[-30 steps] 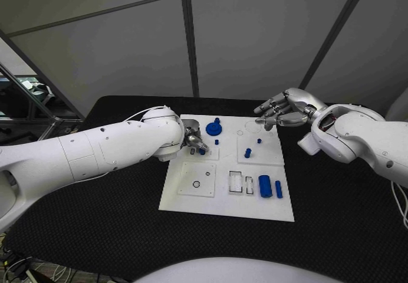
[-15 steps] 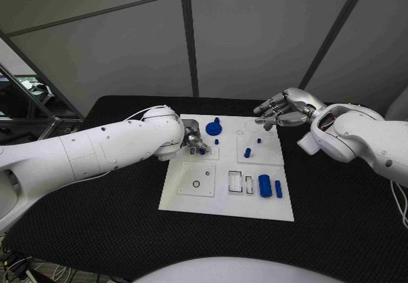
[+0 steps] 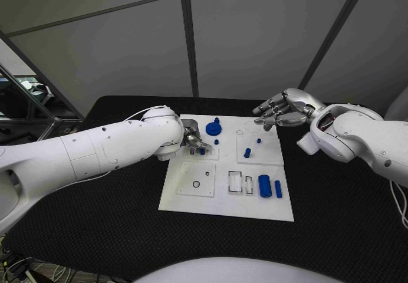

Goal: Assemble the parts on the task board

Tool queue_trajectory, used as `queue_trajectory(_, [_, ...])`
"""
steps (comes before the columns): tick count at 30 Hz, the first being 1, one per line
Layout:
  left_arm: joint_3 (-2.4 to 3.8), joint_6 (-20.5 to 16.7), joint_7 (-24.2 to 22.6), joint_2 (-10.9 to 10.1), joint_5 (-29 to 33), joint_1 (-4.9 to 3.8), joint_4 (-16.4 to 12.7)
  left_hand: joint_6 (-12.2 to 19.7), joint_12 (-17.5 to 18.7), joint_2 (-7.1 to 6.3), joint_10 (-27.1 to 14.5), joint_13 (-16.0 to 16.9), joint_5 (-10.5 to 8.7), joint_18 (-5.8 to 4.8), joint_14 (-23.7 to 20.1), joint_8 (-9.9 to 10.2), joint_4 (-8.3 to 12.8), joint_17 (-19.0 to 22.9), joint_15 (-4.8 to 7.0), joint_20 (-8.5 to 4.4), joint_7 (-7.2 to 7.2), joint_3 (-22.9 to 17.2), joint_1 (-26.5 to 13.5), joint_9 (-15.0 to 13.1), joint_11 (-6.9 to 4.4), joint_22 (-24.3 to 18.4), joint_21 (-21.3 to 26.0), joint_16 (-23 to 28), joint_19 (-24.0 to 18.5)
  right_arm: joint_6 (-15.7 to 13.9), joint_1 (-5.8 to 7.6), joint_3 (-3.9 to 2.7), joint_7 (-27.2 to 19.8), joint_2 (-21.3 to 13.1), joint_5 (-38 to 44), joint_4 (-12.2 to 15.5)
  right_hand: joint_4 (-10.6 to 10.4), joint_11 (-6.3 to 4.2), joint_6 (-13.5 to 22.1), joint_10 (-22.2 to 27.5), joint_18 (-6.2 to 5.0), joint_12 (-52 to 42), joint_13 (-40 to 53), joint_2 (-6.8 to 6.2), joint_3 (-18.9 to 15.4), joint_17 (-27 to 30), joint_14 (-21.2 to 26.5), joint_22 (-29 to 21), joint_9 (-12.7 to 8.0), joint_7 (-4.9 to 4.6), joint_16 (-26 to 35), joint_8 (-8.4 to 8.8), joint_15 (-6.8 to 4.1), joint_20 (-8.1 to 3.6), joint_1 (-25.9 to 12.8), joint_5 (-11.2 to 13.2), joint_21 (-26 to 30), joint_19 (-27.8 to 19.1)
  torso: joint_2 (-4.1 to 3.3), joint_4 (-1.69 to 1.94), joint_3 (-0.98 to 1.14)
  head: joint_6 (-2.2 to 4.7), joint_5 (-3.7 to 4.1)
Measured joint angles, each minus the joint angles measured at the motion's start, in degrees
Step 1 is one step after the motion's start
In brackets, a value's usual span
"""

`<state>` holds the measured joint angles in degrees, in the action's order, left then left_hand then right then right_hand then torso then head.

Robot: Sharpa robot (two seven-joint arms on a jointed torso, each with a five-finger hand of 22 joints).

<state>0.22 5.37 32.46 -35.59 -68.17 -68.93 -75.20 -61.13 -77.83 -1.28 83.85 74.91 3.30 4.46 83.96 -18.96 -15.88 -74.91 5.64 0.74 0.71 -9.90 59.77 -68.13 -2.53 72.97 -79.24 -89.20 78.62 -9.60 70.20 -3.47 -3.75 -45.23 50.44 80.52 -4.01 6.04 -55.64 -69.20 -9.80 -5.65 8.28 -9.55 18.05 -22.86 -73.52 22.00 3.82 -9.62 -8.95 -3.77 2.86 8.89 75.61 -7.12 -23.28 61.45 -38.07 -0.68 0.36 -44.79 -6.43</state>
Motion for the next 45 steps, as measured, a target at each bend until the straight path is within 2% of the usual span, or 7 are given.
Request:
queue_trajectory(10, [0.14, -0.52, -0.03, -0.72, 0.03, 0.15, -1.2, -0.41, 0.0, -2.43, 0.0, 0.0, -0.24, 0.0, 0.0, 0.32, -0.89, 0.0, 0.0, -0.21, 0.0, 3.75, -2.43, -0.84, 0.0, 0.19, 0.0, 0.0, 0.21, 0.07, 0.0, 0.0, -0.02, 0.04, 0.0, -0.13, 0.0, 0.0, 0.0, 0.0, 0.0, 0.0, -0.08, 0.0, 0.0, 0.0, 0.0, -0.1, 0.0, 0.0, 0.05, 0.0, 0.0, 0.0, 0.0, 0.0, 0.0, 0.0, 0.0, 0.0, 0.0, 0.09, 0.09])
queue_trajectory(20, [4.32, -0.22, 0.02, -2.38, 0.78, -0.01, -2.99, -0.05, 0.93, -2.84, 0.0, -0.01, -0.23, 0.0, 0.0, 1.21, -0.62, 0.0, 0.0, -0.12, 0.12, 4.29, -1.15, -0.98, 0.0, -1.03, 0.6, 0.32, -0.36, 0.09, -0.01, 0.0, -0.06, -0.01, 0.0, -0.39, 0.0, 0.0, 0.0, 0.0, -0.01, 0.0, -0.07, 0.0, 0.0, 0.05, 0.01, -0.16, 0.0, 0.0, 0.04, 0.0, 0.0, 0.0, 0.0, 0.0, 0.26, 0.0, -0.01, 0.0, 0.02, 0.36, 0.29])
queue_trajectory(24, [5.57, 0.5, 0.27, -2.94, 1.14, -1.19, -2.88, 1.16, 2.75, -2.48, 0.0, -0.01, -0.23, -0.01, 0.0, 2.7, -0.46, 0.0, 0.0, 0.05, 0.65, 4.45, 1.21, -0.37, 0.0, -3.03, 2.31, 1.25, -1.92, 0.09, -0.01, 0.0, -0.07, -0.01, 0.01, -0.61, 0.0, 0.0, 0.0, 0.0, 0.0, 0.0, -0.07, 0.0, 0.0, 0.04, 0.01, -0.16, 0.0, 0.0, 0.04, 0.0, 0.0, 0.0, 0.0, 0.0, 0.26, 0.0, -0.01, 0.0, 0.02, 0.44, 0.32])
queue_trajectory(28, [6.15, 1.63, 0.34, -2.94, 1.4, -3.11, -1.15, 1.8, 4.23, -1.79, 0.27, 0.03, -0.23, -0.01, 0.01, 4.62, -0.45, 0.0, -0.01, 0.61, 1.17, 4.91, 3.07, 1.28, 0.27, -4.5, 3.62, 2.01, -2.69, 0.09, -0.01, 0.0, -0.08, -0.01, 0.01, -0.77, 0.0, 0.0, 0.0, 0.0, 0.0, 0.0, -0.12, 0.0, 0.0, 0.04, 0.01, -0.16, 0.0, 0.0, 0.04, 0.0, 0.0, 0.0, 0.0, 0.0, 0.26, 0.0, -0.02, 0.0, 0.02, 0.52, 0.32])
queue_trajectory(34, [6.38, 3.64, 0.24, -1.41, 1.55, -5.27, 4.54, 2.08, 5.73, -1.34, 0.3, 0.04, -0.23, -0.02, 0.0, 6.83, -0.55, 0.0, -0.44, 0.95, 1.45, 5.48, 4.12, 3.83, 0.73, -6.1, 4.99, 2.94, -3.86, 0.09, -0.01, 0.01, -0.09, 0.08, 0.01, -0.86, 0.0, 0.0, 0.0, 0.0, -0.01, 0.0, -0.12, 0.0, 0.0, 0.04, 0.01, -0.16, 0.0, 0.0, 0.04, 0.0, 0.0, 0.0, 0.0, 0.0, 0.26, 0.0, -0.08, 0.0, 0.03, 0.77, 0.24])
queue_trajectory(43, [5.85, 6.83, -0.93, 1.96, 1.63, -6.02, 12.65, 2.28, 6.2, -0.9, 0.1, 0.03, -0.23, 0.05, -0.01, 7.82, -0.54, 0.0, -0.84, 1.22, 1.65, 5.79, 5.02, 5.17, 0.94, -6.68, 5.65, 3.65, -4.13, 0.09, 0.0, 0.0, -0.07, 0.27, 0.01, -0.85, -0.16, 0.0, 0.0, 0.0, 0.0, 0.0, -0.17, 0.17, -0.15, 0.04, 0.01, -0.24, 0.0, 0.0, 0.3, 0.0, 0.0, 0.0, -0.17, 0.0, 0.26, 0.0, -0.16, -0.03, 0.01, 0.95, 0.14])
queue_trajectory(45, [5.4, 7.62, -1.32, 2.68, 1.59, -6.07, 14.05, 2.28, 6.2, -0.89, 0.1, 0.03, -0.23, 2.22, -0.01, 7.85, -0.54, 0.0, -0.84, 1.22, 1.65, 5.78, 5.03, 5.26, 0.94, -6.66, 5.65, 3.65, -4.13, 0.09, 0.0, 0.0, -0.07, 0.32, 0.01, -0.85, -0.15, 0.0, 0.0, 0.0, 0.0, 0.0, -0.17, 0.23, -0.15, 0.04, 0.01, -0.24, 0.0, 0.0, 0.3, 0.0, 0.0, 0.0, -0.22, 0.0, 0.26, 0.0, -0.16, -0.03, -0.01, 0.84, 0.14])
